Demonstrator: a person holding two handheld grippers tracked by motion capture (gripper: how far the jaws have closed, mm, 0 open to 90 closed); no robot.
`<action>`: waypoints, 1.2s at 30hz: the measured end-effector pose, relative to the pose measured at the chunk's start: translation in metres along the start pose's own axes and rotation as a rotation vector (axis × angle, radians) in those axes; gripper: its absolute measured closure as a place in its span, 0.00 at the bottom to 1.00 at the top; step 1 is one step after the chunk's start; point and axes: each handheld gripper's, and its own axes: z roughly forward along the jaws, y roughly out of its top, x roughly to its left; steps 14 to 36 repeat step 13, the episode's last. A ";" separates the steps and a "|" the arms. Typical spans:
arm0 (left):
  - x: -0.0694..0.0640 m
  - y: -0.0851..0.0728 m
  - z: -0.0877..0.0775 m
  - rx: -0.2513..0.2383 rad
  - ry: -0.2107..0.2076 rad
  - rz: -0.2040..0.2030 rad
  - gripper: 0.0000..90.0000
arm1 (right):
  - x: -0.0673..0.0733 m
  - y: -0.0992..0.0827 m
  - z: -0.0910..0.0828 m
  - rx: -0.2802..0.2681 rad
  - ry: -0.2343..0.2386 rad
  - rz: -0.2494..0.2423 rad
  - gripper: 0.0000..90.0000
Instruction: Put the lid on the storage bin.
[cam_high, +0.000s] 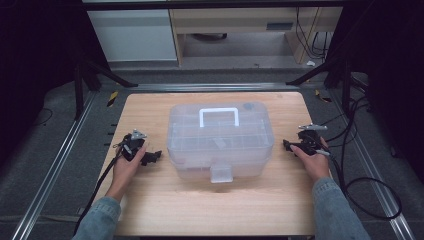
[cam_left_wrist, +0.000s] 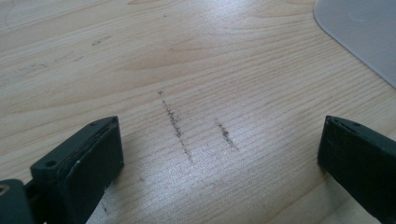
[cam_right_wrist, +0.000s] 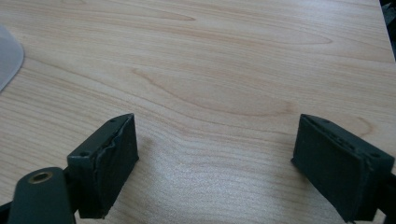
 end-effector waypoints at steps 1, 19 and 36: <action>0.000 0.000 0.000 -0.002 0.000 -0.003 0.00 | 0.000 0.000 0.000 0.002 0.001 -0.005 0.14; -0.001 0.000 0.000 -0.002 0.002 -0.008 0.00 | 0.003 -0.002 -0.001 0.027 -0.035 0.029 0.03; -0.001 0.000 0.000 -0.002 0.002 -0.008 0.00 | 0.003 -0.002 -0.001 0.027 -0.035 0.029 0.03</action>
